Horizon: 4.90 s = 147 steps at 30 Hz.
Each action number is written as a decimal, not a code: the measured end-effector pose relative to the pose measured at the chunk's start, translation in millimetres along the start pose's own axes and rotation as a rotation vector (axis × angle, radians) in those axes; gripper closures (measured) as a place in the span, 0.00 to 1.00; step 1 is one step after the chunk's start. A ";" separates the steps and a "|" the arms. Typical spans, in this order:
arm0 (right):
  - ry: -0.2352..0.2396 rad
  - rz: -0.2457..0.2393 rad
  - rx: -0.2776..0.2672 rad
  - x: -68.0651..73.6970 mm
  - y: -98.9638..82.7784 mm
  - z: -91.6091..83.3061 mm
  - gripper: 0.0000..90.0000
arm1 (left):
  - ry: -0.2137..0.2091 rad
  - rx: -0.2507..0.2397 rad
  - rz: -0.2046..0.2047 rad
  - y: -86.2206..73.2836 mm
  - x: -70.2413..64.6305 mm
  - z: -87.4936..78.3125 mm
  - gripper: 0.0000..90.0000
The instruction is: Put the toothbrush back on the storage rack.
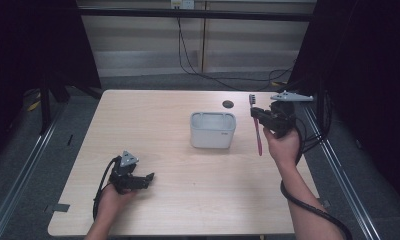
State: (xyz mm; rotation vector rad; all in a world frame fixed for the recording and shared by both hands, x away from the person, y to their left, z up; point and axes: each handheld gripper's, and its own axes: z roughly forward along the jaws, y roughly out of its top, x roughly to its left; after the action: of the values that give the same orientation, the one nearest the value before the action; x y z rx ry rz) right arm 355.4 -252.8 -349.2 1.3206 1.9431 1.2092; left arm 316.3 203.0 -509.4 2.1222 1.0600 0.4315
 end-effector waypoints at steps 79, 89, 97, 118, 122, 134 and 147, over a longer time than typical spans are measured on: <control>-0.062 -0.019 -0.173 26.7 51.4 53.6 0.93 | -0.001 -0.002 -0.005 -0.1 -0.3 0.1 0.16; -0.087 0.003 -0.184 20.8 50.1 56.7 0.93 | -0.001 -0.002 -0.005 -0.1 -0.3 0.2 0.16; -0.091 -0.004 -0.188 21.3 51.7 59.1 0.93 | -0.001 -0.003 -0.005 -0.1 -0.4 0.2 0.16; -0.082 -0.015 -0.180 30.2 46.4 71.2 0.93 | -0.002 0.002 -0.001 0.0 -0.1 0.0 0.16; -0.077 -0.012 -0.172 30.7 41.6 71.6 0.93 | 0.000 -0.005 -0.008 0.0 -0.5 0.3 0.16; -0.069 -0.010 -0.156 31.4 30.8 70.1 0.93 | 0.000 -0.003 -0.004 0.0 -0.3 0.2 0.16; -0.070 -0.009 -0.148 30.1 20.1 68.8 0.93 | 0.000 -0.002 -0.003 0.0 -0.2 0.1 0.16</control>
State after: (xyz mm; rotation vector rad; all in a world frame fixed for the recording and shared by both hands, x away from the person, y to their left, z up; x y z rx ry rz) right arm 406.4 -195.6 -362.7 1.2601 1.7731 1.2598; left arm 316.2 202.7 -509.5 2.1185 1.0627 0.4302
